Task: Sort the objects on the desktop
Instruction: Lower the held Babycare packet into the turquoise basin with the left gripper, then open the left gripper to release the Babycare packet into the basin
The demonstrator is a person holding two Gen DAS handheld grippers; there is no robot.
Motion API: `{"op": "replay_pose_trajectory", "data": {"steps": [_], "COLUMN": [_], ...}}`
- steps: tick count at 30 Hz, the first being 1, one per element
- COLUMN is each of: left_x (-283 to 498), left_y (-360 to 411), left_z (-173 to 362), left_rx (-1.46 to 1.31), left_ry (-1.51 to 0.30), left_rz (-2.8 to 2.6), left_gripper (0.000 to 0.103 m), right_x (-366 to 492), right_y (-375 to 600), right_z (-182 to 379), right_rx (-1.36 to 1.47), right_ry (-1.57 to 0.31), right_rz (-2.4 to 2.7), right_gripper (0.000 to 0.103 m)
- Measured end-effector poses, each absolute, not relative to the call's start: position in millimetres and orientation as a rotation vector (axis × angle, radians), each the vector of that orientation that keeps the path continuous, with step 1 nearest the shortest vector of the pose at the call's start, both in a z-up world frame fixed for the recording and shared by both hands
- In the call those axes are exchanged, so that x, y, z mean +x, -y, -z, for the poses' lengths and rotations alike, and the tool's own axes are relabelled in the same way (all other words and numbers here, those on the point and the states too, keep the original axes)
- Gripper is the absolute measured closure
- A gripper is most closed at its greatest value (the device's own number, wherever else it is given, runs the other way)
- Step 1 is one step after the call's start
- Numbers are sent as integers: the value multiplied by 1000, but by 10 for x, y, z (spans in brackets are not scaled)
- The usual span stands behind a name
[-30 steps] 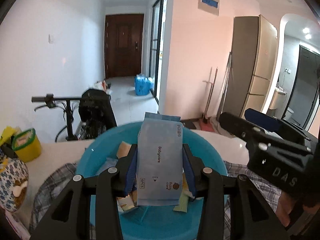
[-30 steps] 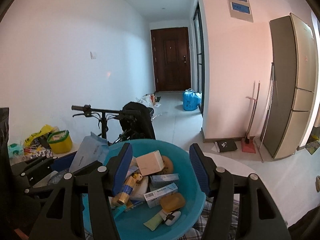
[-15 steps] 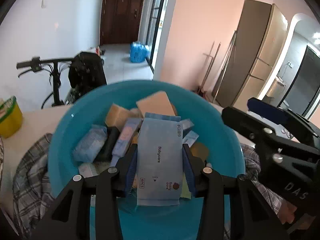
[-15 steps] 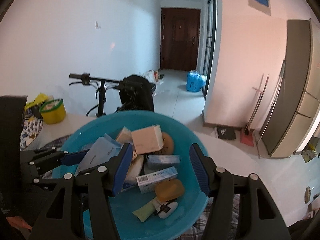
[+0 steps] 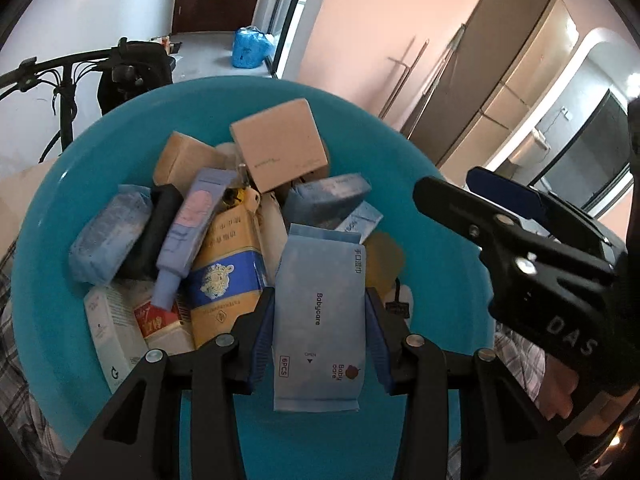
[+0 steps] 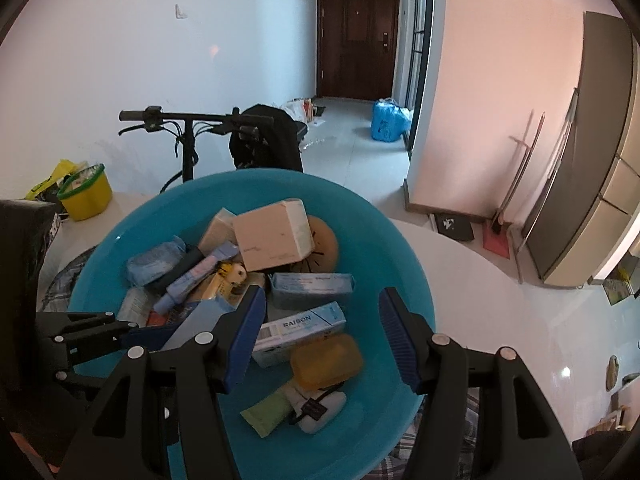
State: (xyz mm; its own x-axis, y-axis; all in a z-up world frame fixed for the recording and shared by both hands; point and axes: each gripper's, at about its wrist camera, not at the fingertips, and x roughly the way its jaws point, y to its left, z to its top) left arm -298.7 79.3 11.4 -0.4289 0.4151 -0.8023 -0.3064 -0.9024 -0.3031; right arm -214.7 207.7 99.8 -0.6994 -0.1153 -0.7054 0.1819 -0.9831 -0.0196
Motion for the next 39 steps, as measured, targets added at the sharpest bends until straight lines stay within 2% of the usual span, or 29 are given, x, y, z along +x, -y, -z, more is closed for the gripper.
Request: {"op": "replay_pose_trajectory", "data": {"steps": [16,24,27,32,39], "left_x": [-2938,-2950,-2951,-2914,-2886], "left_y": [-995,-965,-969,-999,-1020], "left_z": [32,31,20,-11,-51], "left_rx": [-1388,-1406,-1402,-1372,-1356], "left_ry": [23,54,55,39,19], "left_rz": [-2340,-2330,-2329,-2336,-2353], "left_gripper": [58,57,55,43,40], "right_x": [-2222,-2208,-2212,-2214,-2196], "right_y": [-2061,-2036,-2038,-2032,-2070], "right_z": [-871,-860,-864,-871,-920], "right_rx": [1206,1211,1210,1208,1190], "right_ry": [-109,-123,-127,-139,-135], "right_rz": [2675,2674,2672,2677,2697], "right_gripper": [45,45,45,45,45]}}
